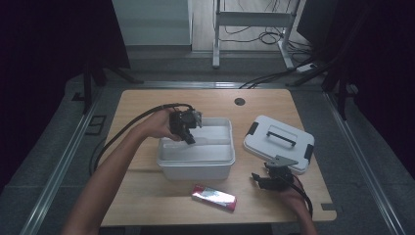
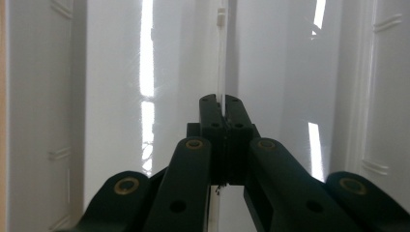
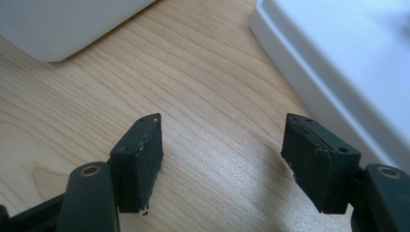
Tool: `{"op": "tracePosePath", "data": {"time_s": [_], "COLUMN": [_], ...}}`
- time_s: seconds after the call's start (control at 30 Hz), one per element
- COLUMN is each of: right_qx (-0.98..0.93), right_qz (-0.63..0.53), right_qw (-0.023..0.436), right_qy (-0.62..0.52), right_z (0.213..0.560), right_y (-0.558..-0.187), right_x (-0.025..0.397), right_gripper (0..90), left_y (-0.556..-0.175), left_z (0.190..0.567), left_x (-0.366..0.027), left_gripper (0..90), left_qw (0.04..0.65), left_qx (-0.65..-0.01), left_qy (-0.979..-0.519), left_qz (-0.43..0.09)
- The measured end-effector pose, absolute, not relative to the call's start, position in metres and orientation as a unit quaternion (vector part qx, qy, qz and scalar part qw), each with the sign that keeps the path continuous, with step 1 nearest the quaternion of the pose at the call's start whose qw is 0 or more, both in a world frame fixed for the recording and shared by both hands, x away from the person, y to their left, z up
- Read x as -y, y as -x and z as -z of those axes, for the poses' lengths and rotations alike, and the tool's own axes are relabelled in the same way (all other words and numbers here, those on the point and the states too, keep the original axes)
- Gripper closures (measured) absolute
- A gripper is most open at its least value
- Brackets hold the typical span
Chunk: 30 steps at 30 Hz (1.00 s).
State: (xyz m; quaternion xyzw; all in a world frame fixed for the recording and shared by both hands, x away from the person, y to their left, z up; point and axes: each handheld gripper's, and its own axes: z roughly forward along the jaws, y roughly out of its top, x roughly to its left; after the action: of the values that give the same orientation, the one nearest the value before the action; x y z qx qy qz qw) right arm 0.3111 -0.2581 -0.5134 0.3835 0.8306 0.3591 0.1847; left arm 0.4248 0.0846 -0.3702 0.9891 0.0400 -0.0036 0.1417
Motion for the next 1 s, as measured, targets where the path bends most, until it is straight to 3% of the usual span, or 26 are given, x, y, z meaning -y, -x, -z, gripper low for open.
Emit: {"op": "tracePosePath", "data": {"time_s": [0.77, 1.0], "right_qx": [-0.826, -0.825], "right_qz": [-0.36, -0.36], "right_qw": [0.19, 0.19], "right_qy": [-0.389, -0.391], "right_z": [0.511, 0.511], "right_y": [-0.311, -0.311], "right_x": [0.262, 0.263], "right_gripper": [31.4, 31.4], "left_y": [-0.421, -0.419], "left_z": [0.367, 0.354], "left_x": [-0.088, -0.096], "left_gripper": [89.6, 89.7], "left_qw": [0.158, 0.192], "left_qx": [-0.034, -0.043], "left_qy": [-0.987, -0.98], "left_qz": [-0.009, -0.018]}}
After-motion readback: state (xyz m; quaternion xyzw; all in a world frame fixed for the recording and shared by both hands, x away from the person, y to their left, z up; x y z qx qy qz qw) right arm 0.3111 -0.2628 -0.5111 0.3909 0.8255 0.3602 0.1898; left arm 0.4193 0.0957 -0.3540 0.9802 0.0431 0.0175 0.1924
